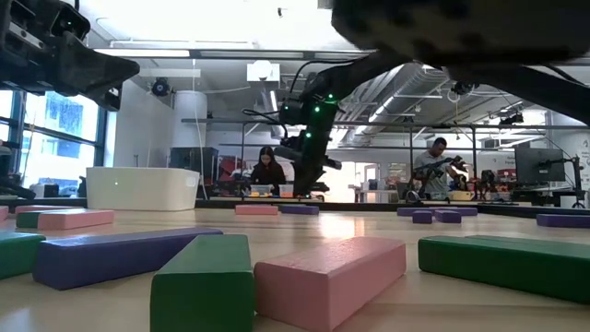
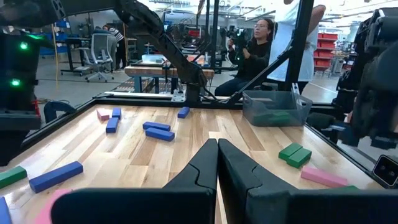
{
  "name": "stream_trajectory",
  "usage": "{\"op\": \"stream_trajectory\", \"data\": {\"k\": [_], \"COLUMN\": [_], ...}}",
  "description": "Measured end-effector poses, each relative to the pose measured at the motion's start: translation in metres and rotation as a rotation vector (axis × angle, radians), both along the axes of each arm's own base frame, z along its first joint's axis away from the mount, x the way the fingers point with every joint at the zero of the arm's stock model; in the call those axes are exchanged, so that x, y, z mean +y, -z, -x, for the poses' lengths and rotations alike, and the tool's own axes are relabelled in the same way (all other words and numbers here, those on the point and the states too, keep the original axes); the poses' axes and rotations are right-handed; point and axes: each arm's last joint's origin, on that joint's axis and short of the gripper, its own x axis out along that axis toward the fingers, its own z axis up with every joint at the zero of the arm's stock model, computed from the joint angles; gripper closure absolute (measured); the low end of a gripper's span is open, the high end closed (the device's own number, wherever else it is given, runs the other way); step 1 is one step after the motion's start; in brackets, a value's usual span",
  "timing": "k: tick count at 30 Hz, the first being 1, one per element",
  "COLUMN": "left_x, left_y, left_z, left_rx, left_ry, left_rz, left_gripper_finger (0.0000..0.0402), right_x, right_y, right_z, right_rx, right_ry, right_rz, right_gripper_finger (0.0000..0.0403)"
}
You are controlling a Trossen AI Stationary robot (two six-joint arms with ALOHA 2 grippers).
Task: Sort blocks
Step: Put the green wooden block into the black bin
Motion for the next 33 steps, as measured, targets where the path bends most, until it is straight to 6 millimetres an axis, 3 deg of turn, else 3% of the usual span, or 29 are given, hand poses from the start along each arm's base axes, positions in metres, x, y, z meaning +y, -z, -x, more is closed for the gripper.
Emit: {"op": "stream_trajectory", "data": {"k": [4, 12, 25, 33], "left_x": [0.000, 0.000, 0.000, 0.000], "left_y": [0.000, 0.000, 0.000, 0.000], "left_z": [0.000, 0.000, 0.000, 0.000], "left_rx": [0.000, 0.000, 0.000, 0.000], "left_ry": [0.000, 0.000, 0.000, 0.000], "left_rz": [0.000, 0.000, 0.000, 0.000], "left_gripper_finger": [0.0401, 0.0401, 0.0401, 0.0401], "right_x": [-0.001, 0.000, 0.022, 0.048], "right_y": [0.014, 0.016, 0.015, 0.020], "right_z": [0.003, 0.002, 0.034, 0.031], "right_rx": [0.046, 0.050, 0.386, 0.493], "right_ry": [-0.010, -0.007, -0.129, -0.151], "right_rz": [-0.057, -0.050, -0.243, -0.305], "right_gripper_finger": [0.0399, 0.0402, 0.0403, 0.0403]}}
